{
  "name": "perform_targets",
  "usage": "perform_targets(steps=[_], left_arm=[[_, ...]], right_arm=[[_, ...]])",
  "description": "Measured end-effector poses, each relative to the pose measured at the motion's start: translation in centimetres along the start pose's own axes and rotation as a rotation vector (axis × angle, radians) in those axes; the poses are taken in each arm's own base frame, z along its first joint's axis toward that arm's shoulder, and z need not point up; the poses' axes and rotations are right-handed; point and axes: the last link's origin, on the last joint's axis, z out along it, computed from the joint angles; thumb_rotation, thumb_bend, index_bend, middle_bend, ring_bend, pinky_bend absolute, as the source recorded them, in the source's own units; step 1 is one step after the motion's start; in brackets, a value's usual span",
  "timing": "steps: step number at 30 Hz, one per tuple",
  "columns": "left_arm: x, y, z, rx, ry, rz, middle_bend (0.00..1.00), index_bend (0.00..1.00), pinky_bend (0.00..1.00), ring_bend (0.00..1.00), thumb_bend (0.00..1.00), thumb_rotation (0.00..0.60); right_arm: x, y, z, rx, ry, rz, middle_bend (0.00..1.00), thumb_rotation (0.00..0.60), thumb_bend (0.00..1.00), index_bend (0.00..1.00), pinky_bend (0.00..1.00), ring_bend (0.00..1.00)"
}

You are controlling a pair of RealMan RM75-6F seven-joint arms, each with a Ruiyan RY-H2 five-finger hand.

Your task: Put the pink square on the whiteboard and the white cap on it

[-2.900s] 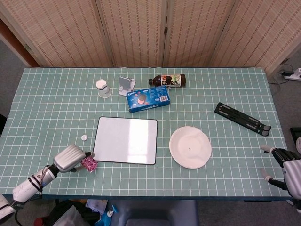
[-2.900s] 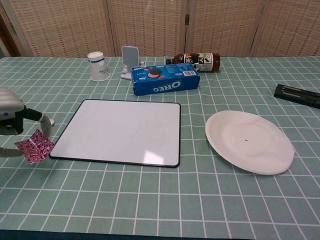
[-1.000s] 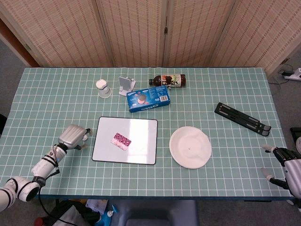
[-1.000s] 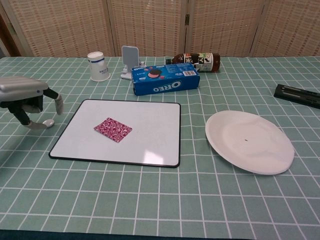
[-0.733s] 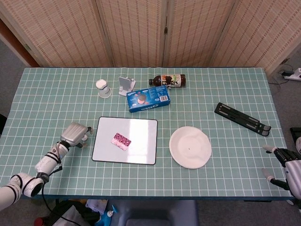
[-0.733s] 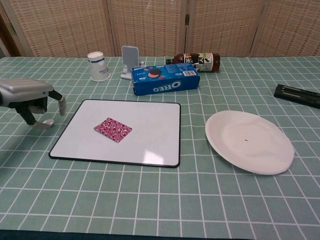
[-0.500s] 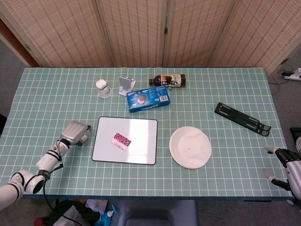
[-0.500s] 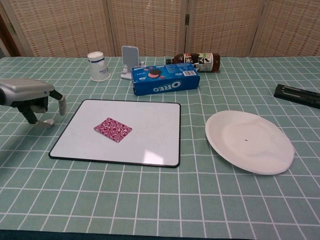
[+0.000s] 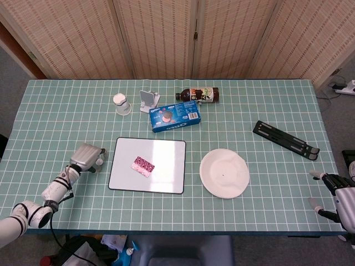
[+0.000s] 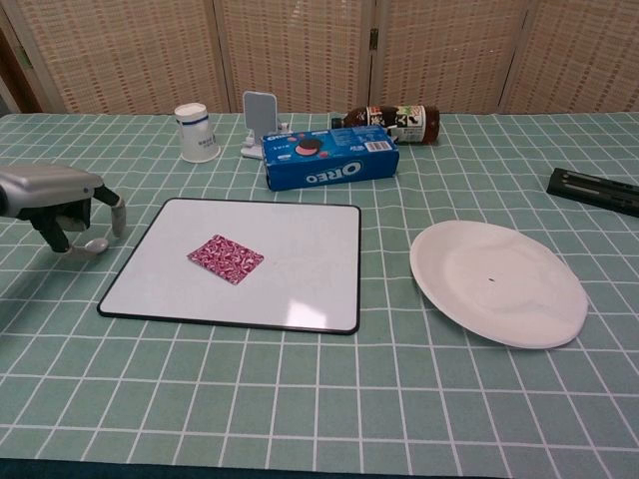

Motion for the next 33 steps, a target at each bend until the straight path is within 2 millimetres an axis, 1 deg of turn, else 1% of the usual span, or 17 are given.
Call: perform_targets(steps=[18,25,33], left_arm=[[-0.44,-0.52,0.37,0.019,-0.011,-0.014,1.00,0.46,1.00,1.00,0.26,0.600],[-0.33,-0.59,0.54,0.023,-0.005,-0.017,1.00,0.49,1.00,1.00,0.32,0.600],[0.13,-0.69,0.58,0.024,0.015,-0.025,1.00,0.50,1.00,1.00,0.33,0.600]], right_arm=[[-0.28,-0.10,0.10,-0.004,-0.005,0.003,0.35,0.600,0.22,0.25,0.36,0.30],[-0.29,-0.05,0.08,-0.007,-0.006,0.003,0.35,0.600,0.22,0.25,0.36,0.30],[-0.18,-0.06,0.06,-0.006,-0.002,0.002,0.35,0.600,0.22,0.25,0.36,0.30]])
